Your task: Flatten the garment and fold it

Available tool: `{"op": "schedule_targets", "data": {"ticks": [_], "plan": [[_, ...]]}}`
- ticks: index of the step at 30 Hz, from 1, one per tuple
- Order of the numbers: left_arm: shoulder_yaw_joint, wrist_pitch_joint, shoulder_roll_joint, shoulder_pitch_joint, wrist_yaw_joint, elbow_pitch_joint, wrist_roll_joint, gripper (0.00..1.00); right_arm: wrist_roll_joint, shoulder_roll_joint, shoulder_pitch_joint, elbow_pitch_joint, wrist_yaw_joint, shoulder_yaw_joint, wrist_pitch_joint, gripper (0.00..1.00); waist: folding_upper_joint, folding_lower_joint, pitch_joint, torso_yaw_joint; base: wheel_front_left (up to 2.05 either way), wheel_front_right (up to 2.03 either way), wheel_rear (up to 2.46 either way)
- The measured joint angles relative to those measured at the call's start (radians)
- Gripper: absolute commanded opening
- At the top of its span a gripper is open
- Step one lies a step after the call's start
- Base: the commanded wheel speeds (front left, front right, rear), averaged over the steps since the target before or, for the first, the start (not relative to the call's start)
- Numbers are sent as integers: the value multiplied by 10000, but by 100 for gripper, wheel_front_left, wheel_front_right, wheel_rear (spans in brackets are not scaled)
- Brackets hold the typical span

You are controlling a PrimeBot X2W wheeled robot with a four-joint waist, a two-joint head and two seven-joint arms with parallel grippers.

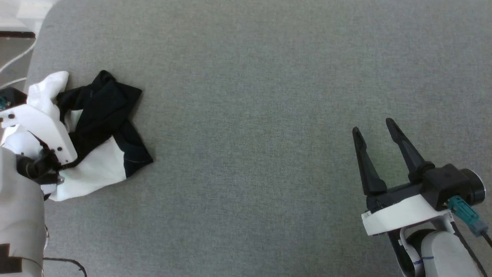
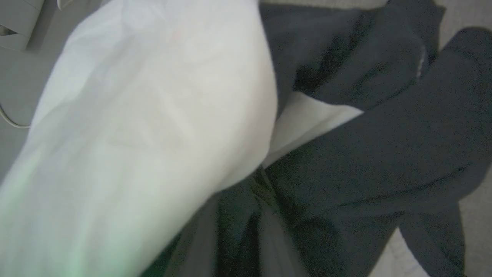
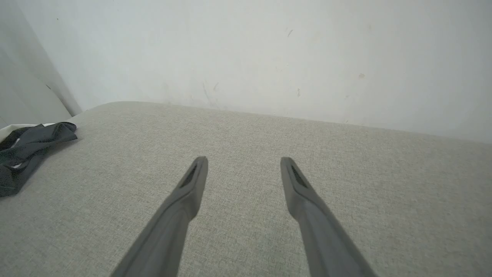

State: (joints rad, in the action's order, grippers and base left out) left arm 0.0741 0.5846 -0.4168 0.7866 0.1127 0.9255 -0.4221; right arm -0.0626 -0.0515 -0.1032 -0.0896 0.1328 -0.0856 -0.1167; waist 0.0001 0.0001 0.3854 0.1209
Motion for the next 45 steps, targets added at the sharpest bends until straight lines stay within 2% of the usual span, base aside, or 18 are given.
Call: {"op": "schedule_targets", "data": {"ticks": [5, 11, 17, 23, 28, 30, 36, 40, 41, 42, 45], "plan": [[-337, -1411, -36, -15, -38, 58, 268, 0, -236, 0, 46, 236, 0, 48, -165, 100, 0, 1, -446, 98, 0, 0, 0], [-420, -4040, -144, 132, -322, -591, 568, 0, -570, 0, 429, 493, 0, 504, -407, 100, 0, -1, -1340, 226, 0, 0, 0], [-671, -5852, 268, 202, -387, -1718, 798, 0, -836, -2, 954, 617, 0, 1032, -533, 100, 0, -3, -2414, 214, 0, 0, 0], [-1373, -6042, 1513, -145, -330, -3141, 736, 0, -915, 0, 1260, 466, 0, 1327, -533, 100, 0, -5, -3241, -166, 0, 0, 0], [-2667, -5919, 3093, -1234, -92, -4251, 591, 0, -982, -6, 1465, 303, -2, 1373, -408, 100, 0, -3, -3575, -849, 0, 0, 0], [-3363, -5875, 3486, -1633, 2, -4661, 382, 0, -1009, -4, 1535, 236, -2, 1398, -336, 100, 0, -3, -3635, -1170, 0, 0, 0], [-5609, -5735, 3676, -2969, -2, -5358, -522, 0, -1076, -10, 1649, 73, -2, 1498, -232, 100, 0, -2, -3546, -2133, 0, 0, 0], [-6245, -5962, 3724, -4241, -711, -4715, -731, 0, -1152, -10, 1653, 42, -2, 1425, -238, 100, 0, -2, -3322, -2579, 0, 0, 0], [-6316, -6034, 3712, -4475, -800, -4491, -704, 40, -1158, -10, 1653, 46, -2, 1409, -245, 100, 0, -1, -3241, -2642, 0, 0, 0], [-6399, -6109, 3697, -4689, -832, -4343, -700, 100, -1168, -8, 1654, 50, -2, 1402, -249, 100, 0, 0, -3157, -2690, 0, 0, 0], [-6566, -6646, 3695, -5074, -823, -4217, -616, 100, -1179, -10, 1654, 86, -2, 1313, -251, 100, 0, 0, -2938, -2729, 0, 0, 0]]}}
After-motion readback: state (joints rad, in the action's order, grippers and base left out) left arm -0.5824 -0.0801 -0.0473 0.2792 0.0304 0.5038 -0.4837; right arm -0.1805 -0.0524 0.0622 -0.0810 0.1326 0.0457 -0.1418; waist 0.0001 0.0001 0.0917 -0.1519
